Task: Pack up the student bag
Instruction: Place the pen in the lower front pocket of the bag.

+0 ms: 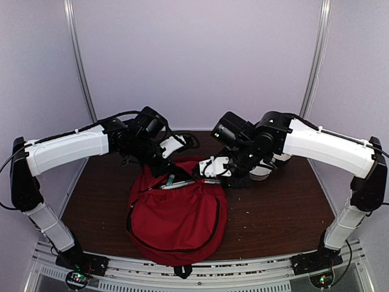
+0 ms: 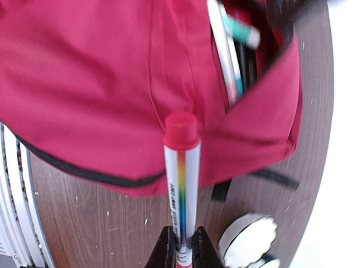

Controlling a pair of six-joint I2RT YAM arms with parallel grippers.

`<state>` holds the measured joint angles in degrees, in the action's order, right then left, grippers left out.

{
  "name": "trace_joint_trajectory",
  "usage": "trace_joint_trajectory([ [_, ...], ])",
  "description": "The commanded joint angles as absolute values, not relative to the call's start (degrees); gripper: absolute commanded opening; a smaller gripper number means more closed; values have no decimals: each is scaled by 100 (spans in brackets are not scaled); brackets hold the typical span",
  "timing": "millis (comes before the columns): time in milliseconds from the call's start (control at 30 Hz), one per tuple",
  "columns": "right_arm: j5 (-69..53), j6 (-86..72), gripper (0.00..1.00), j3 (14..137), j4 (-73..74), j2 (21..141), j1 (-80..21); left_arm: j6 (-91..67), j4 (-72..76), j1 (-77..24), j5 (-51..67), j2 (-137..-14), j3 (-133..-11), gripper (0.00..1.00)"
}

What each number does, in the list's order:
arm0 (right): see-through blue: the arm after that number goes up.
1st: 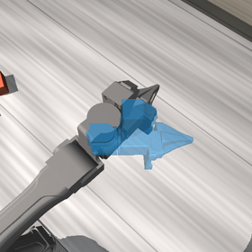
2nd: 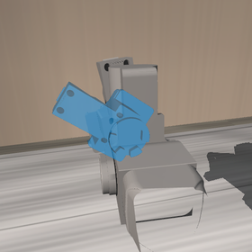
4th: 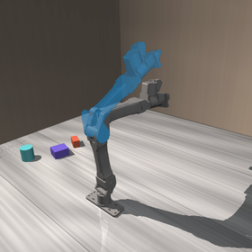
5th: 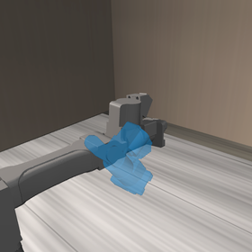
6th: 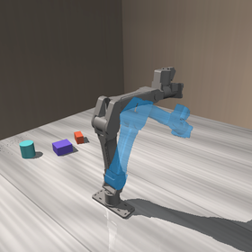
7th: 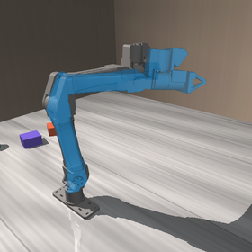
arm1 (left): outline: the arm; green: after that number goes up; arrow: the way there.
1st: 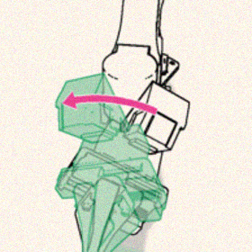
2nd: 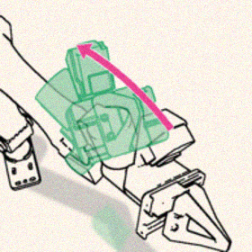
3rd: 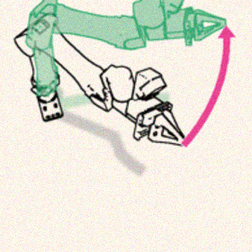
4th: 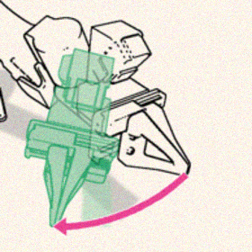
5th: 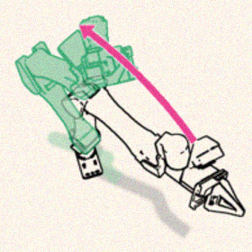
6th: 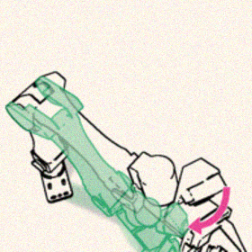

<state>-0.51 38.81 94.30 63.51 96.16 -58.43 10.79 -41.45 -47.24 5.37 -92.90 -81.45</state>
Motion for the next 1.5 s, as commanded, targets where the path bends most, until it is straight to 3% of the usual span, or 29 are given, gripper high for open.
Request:
trace_joint_trajectory([
  [0, 232, 4396, 8, 10125, 6423, 10084, -6436, 1022, -3992, -4729, 729, -9246, -8328, 0],
  [367, 821, 5371, 9, 10884, 4978, 11222, -7268, 1020, -3981, -4729, 839, -9190, -8296, 0],
  [667, 1289, 5668, 8, 10997, 3885, 11949, -7155, 1028, -3968, -4729, 811, -9093, -8278, 0],
  [1467, 2172, 6086, 8, 10841, 2942, 12661, -6475, 1028, -3965, -4729, 870, -8975, -8253, 0],
])
